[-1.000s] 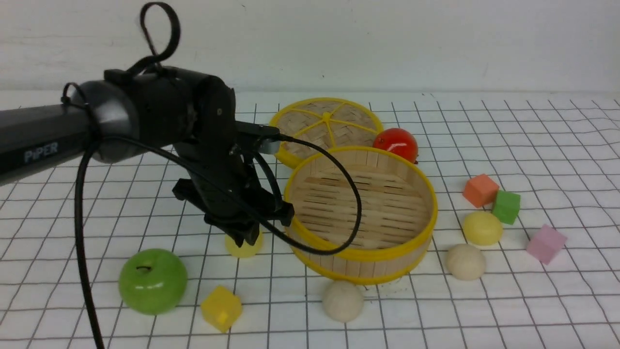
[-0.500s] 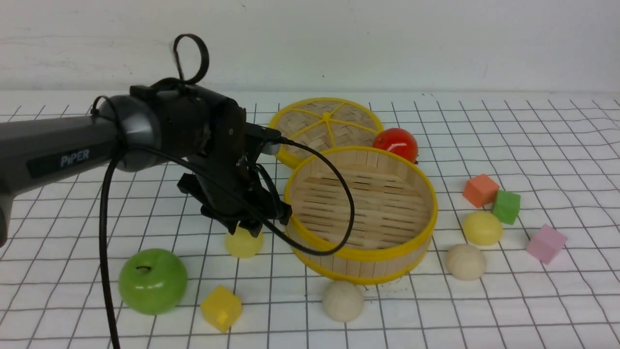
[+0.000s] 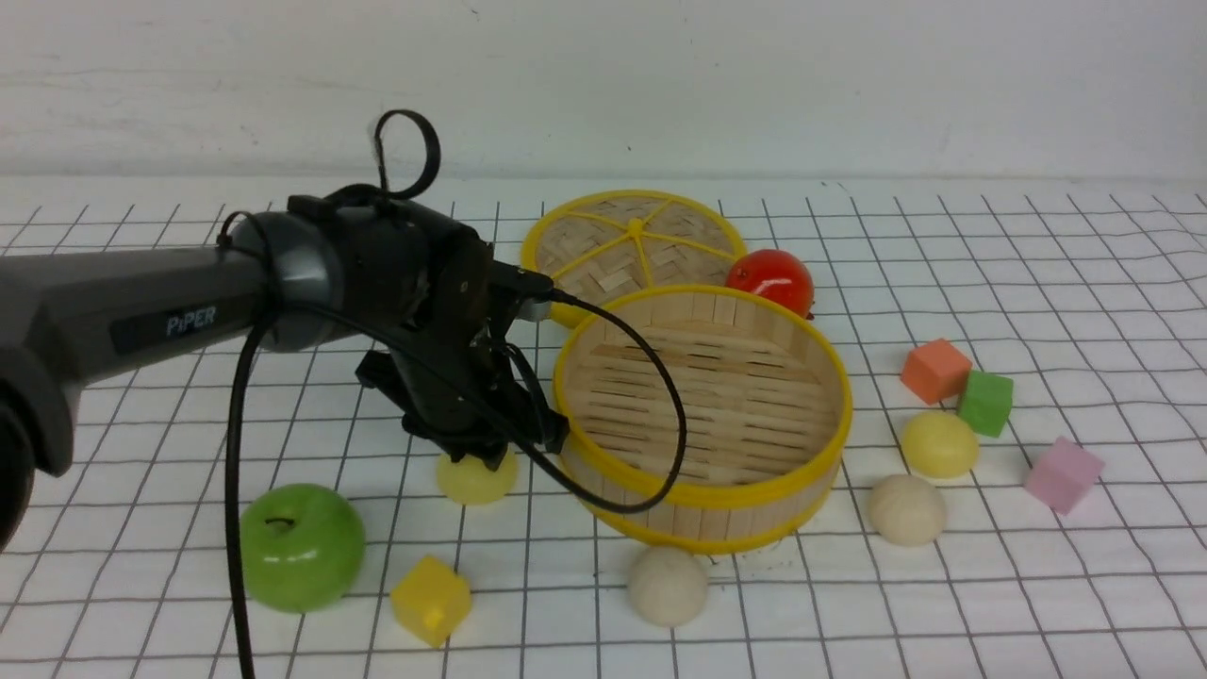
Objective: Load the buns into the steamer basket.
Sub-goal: Use the left arm to grab a steamed stuffed bun, then use the left arm to put the steamed stuffed bun into the steamer
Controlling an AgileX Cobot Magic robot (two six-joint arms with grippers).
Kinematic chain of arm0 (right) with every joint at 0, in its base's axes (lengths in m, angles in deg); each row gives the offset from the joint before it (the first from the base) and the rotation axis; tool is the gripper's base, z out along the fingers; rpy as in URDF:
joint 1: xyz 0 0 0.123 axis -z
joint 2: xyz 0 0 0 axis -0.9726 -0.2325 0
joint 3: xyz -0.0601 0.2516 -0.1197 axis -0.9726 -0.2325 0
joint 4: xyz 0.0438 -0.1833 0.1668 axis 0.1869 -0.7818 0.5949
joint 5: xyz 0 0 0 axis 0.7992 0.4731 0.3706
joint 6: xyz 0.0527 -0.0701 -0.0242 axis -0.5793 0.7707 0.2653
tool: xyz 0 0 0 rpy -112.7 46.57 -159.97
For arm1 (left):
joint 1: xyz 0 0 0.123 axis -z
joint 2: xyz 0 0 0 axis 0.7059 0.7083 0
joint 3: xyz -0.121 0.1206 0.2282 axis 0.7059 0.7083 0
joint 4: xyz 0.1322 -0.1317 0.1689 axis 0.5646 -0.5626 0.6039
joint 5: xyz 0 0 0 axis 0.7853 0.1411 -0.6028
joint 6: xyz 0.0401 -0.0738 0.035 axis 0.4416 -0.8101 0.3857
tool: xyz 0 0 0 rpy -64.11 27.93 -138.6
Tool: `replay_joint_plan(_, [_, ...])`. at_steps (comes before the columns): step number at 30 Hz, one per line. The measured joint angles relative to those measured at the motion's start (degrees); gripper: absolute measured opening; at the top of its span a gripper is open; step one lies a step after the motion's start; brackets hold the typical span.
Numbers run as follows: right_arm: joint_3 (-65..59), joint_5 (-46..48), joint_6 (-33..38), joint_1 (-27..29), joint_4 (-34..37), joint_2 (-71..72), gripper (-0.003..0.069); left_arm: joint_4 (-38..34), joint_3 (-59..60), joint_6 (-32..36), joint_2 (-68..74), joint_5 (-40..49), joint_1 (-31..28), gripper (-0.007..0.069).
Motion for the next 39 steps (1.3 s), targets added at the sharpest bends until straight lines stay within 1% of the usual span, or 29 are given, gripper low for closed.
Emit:
replay_joint_plan(3, [0.0,0.0,0.0,0.0,0.0,0.0,0.0239,0.0,-0.1,-0.74,0.0,-0.06,0.0,0.0183])
replay_joint_plan(4, [0.0,0.0,0.0,0.0,0.0,0.0,0.0239,0.0,-0.1,-0.73,0.0,-0.06,0.0,0.0178])
replay_joint_plan(5, [0.0,0.0,0.0,0.0,0.0,0.0,0.0239,0.0,-0.1,-0.83,0.0,-0.06,0.0,0.0116])
replay_joint_plan(6, [0.0,0.0,0.0,0.0,0.0,0.0,0.0239,0.0,-0.1,-0.83,0.02,-0.13,0.0,0.0074])
replay_joint_plan(7, [0.0,0.0,0.0,0.0,0.0,0.0,0.0239,0.06,-0.1,-0.83,0.02,-0.13,0.0,0.0065])
replay_joint_plan(8, [0.0,0.0,0.0,0.0,0.0,0.0,0.0239,0.21,-0.1,-0.83,0.08,-0.42,0.0,0.0009])
replay_joint_plan(10, [0.0,0.0,0.0,0.0,0.0,0.0,0.0239,0.32,-0.1,-0.83,0.08,-0.64,0.0,-0.0013])
replay_joint_plan(14, [0.0,0.0,0.0,0.0,0.0,0.0,0.0239,0.12,-0.1,-0.83,-1.11,0.63,0.0,-0.0013])
replay_joint_plan(18, [0.0,0.0,0.0,0.0,0.0,0.0,0.0239,-1.79,0.07,-0.48,-6.44,2.06,0.93,-0.0013])
replay_joint_plan(19, [0.0,0.0,0.0,0.0,0.0,0.0,0.0239,-2.73,0.07,0.57,-9.76,1.1,2.19,-0.0013])
replay_joint_plan(20, [0.0,0.0,0.0,0.0,0.0,0.0,0.0239,-2.86,0.07,0.73,-10.15,1.1,2.38,-0.0013])
replay_joint_plan(21, [0.0,0.0,0.0,0.0,0.0,0.0,0.0239,-4.44,-0.59,2.52,-13.0,-0.85,4.15,-0.0013])
replay_joint_plan(24, [0.0,0.0,0.0,0.0,0.0,0.0,0.0239,-7.34,-3.11,4.28,-13.92,-2.48,5.9,-0.0013])
replay_joint_plan(27, [0.0,0.0,0.0,0.0,0.0,0.0,0.0239,-8.7,-7.3,5.68,-10.61,-4.13,6.27,-0.0013])
replay_joint_plan(34, [0.0,0.0,0.0,0.0,0.0,0.0,0.0239,-6.84,-16.31,5.82,3.32,-7.34,5.45,-0.0009])
replay_joint_plan(35, [0.0,0.0,0.0,0.0,0.0,0.0,0.0239,-6.53,-18.47,5.6,6.55,-7.1,5.25,0.0008])
replay_joint_plan(36, [0.0,0.0,0.0,0.0,0.0,0.0,0.0239,-6.4,-18.73,5.6,6.92,-6.92,5.24,0.0011])
replay_joint_plan(38, [0.0,0.0,0.0,0.0,0.0,0.0,0.0239,-5.87,-21.7,5.48,10.66,-5.18,4.9,0.0077])
replay_joint_plan(39, [0.0,0.0,0.0,0.0,0.0,0.0,0.0239,-5.74,-22.54,5.4,11.22,-4.55,4.9,0.0126])
